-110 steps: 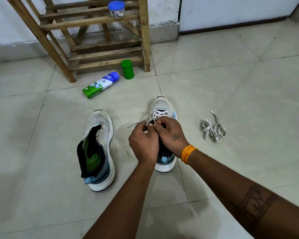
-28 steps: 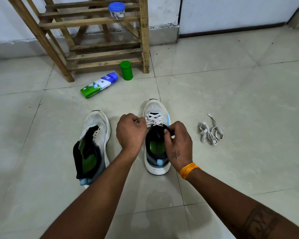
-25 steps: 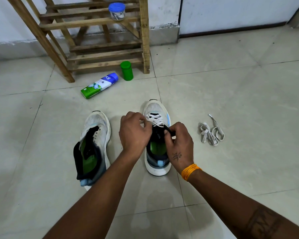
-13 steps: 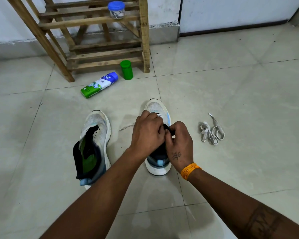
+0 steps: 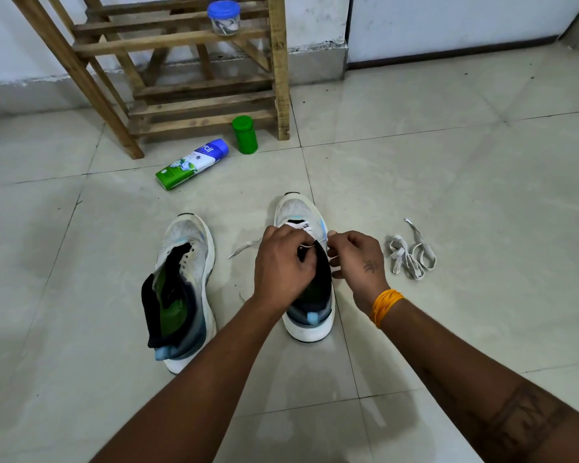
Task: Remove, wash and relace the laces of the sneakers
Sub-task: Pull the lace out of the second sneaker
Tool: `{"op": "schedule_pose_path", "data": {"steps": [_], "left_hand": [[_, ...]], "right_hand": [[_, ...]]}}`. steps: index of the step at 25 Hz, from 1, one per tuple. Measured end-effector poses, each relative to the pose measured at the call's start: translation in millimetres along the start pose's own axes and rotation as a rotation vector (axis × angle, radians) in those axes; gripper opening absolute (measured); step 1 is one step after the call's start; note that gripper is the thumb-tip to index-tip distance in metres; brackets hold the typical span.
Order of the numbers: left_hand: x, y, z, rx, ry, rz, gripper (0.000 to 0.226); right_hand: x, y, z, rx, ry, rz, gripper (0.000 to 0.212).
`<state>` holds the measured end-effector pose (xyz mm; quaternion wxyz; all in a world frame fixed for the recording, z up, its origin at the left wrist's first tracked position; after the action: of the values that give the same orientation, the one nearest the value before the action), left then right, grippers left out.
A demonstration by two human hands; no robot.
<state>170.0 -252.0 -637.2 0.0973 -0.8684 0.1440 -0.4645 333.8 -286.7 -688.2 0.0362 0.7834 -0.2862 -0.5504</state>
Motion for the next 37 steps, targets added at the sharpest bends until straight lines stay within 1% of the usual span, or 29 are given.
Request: {"op": "schedule_pose_path", "data": {"steps": [2,3,5,7,12,16,20,22,24,26,27,28,29,30,31,32,33,34,35,36,37], "left_hand": [[-1,-1,0,-0.005,0.011,-0.019,0.007],[-2,-2,0,-0.008,0.012,-0.021,0.007],[-4,-3,-1,-0.009,0.021,-0.034,0.008],[-7,-3,-2,0.001,0.039,-0.057,0.009],[-11,0,-1,0.031,0.092,-0.114,0.010],[-9,2,1,0.036,0.113,-0.120,0.011],[-7,1,1,0.000,0.083,-0.096,0.010],[-7,-2,0,-0.008,0.057,-0.076,0.010],[-5,-3,-1,0.000,0.057,-0.069,0.010],[1,0,-4,0.017,0.061,-0.046,0.007],[4,2,-7,0.038,0.062,-0.028,0.007],[5,5,-14,0.095,0.083,-0.026,0.006],[-1,6,-26,0.194,0.138,-0.062,0.006],[-16,7,-41,0.325,0.215,-0.157,0.006],[-36,10,-54,0.452,0.295,-0.291,0.006],[-53,13,-63,0.529,0.343,-0.414,0.004],[-62,16,-71,0.567,0.328,-0.487,0.010],[-63,16,-78,0.572,0.260,-0.479,0.023],[-55,15,-82,0.547,0.173,-0.388,0.033],[-39,13,-80,0.492,0.091,-0.262,0.036],[-22,13,-71,0.408,0.024,-0.143,0.034]], "right_hand": [[-6,-2,8,-0.128,0.001,0.016,0.025],[-12,-2,10,-0.157,0.012,0.003,0.022],[-19,-3,11,-0.175,0.018,-0.010,0.018],[-22,-4,13,-0.168,0.022,-0.023,0.018],[-18,-3,12,-0.057,0.039,-0.091,0.021],[-12,5,13,0.003,0.014,-0.118,0.017],[-11,9,8,-0.010,-0.005,-0.145,0.019],[-14,16,6,0.023,0.103,-0.215,0.018],[-18,25,3,0.109,0.234,-0.308,0.016],[-20,32,0,0.184,0.260,-0.381,0.014],[-21,35,0,0.217,0.262,-0.410,0.011],[-23,38,-1,0.252,0.269,-0.431,0.011],[-23,39,-2,0.286,0.276,-0.438,0.012],[-23,39,-4,0.310,0.282,-0.435,0.013],[-22,39,-4,0.321,0.287,-0.430,0.014],[-20,39,-5,0.321,0.293,-0.429,0.014],[-19,40,-4,0.315,0.296,-0.432,0.015],[-21,41,-4,0.308,0.295,-0.432,0.016],[-24,41,-6,0.303,0.298,-0.417,0.018],[-29,38,-9,0.304,0.309,-0.390,0.022],[-35,32,-13,0.305,0.336,-0.362,0.026]]}}
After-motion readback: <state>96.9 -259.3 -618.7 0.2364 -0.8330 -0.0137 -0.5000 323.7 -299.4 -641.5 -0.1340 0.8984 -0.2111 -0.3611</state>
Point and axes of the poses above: each hand's wrist, its own y-axis away from the middle knuckle, its own z-axis out of the palm, x = y × z, the point moved 10 cm from there along -y, towards the middle knuckle, and after that the axes turned 15 degrees about y, right-handed, at the moved point
